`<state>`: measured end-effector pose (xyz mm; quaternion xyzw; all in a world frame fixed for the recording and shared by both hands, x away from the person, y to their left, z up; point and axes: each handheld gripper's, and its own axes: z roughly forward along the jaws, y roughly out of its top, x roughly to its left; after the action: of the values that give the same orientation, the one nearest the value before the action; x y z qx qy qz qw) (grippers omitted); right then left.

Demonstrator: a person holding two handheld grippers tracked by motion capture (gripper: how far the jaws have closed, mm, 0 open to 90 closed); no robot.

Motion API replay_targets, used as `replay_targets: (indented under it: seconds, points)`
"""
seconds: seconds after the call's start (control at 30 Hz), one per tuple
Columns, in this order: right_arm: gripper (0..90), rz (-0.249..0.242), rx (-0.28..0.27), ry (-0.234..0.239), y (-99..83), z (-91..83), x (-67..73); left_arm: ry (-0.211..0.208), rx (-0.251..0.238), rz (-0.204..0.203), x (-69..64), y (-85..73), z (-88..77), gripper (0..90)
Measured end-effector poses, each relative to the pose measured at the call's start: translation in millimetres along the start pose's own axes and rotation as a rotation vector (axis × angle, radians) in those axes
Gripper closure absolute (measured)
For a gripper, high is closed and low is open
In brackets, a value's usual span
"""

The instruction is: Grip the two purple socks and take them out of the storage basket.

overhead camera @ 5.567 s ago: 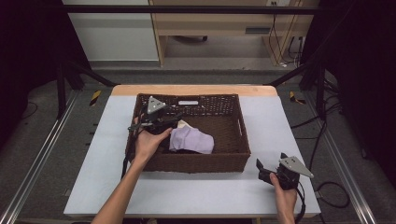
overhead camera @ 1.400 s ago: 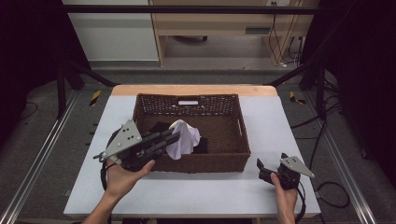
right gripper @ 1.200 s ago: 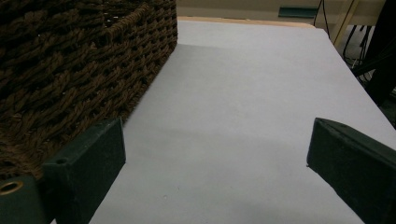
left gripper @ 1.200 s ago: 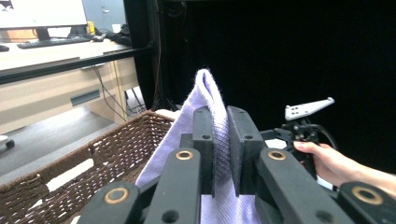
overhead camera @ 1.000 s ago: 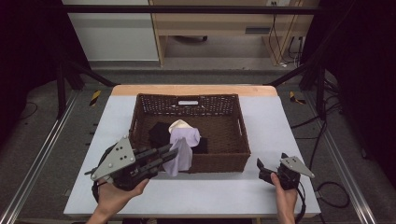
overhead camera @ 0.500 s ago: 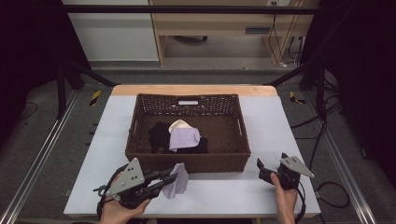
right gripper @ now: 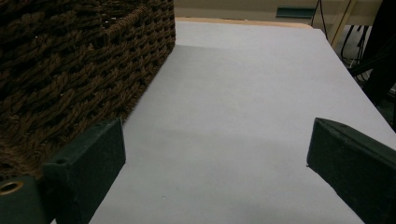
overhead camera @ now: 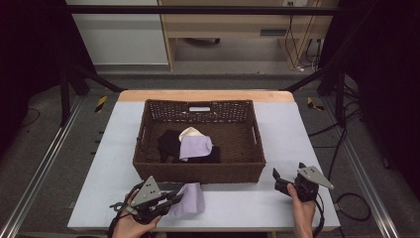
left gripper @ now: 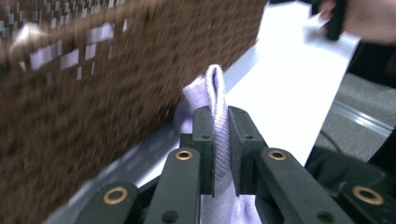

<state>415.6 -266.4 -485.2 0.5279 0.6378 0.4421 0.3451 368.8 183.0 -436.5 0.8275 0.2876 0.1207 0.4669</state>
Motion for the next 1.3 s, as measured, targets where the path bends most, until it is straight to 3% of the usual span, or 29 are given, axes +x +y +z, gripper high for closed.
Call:
replay_targets:
  seconds: [0.03,0.17,0.3,0.43,0.57,0.87,1.1,1.3]
  points:
    - [4.9,0.003,-0.002,0.003,-0.1,0.2,-0.1,0.018,0.036,-0.003,2.4,-6.4,5.3,81.1]
    - [4.9,-0.003,-0.003,-0.002,-0.1,0.1,0.1,0.061,0.087,-0.008,6.0,-15.0,11.4,80.8]
    - [4.9,-0.002,0.0,0.0,0.0,0.1,0.1,0.102,0.116,-0.005,10.4,-20.5,15.2,77.5]
    - [4.9,-0.001,-0.001,0.002,0.0,0.1,0.0,0.13,0.117,-0.009,13.4,-21.4,14.9,67.9]
    - [4.9,0.002,0.0,0.003,0.0,0.4,-0.2,0.137,0.067,-0.03,12.8,-16.4,7.8,60.6]
    - [4.9,-0.001,0.0,0.002,-0.1,0.3,0.0,0.164,-0.064,-0.023,11.2,7.5,-15.4,57.2]
    - [4.9,-0.004,0.004,0.003,0.0,0.7,0.3,0.18,-0.163,-0.03,21.3,38.8,-29.6,56.5]
    - [4.9,-0.003,0.003,0.003,0.0,0.5,0.5,0.19,-0.204,-0.022,31.8,71.2,-32.0,56.4]
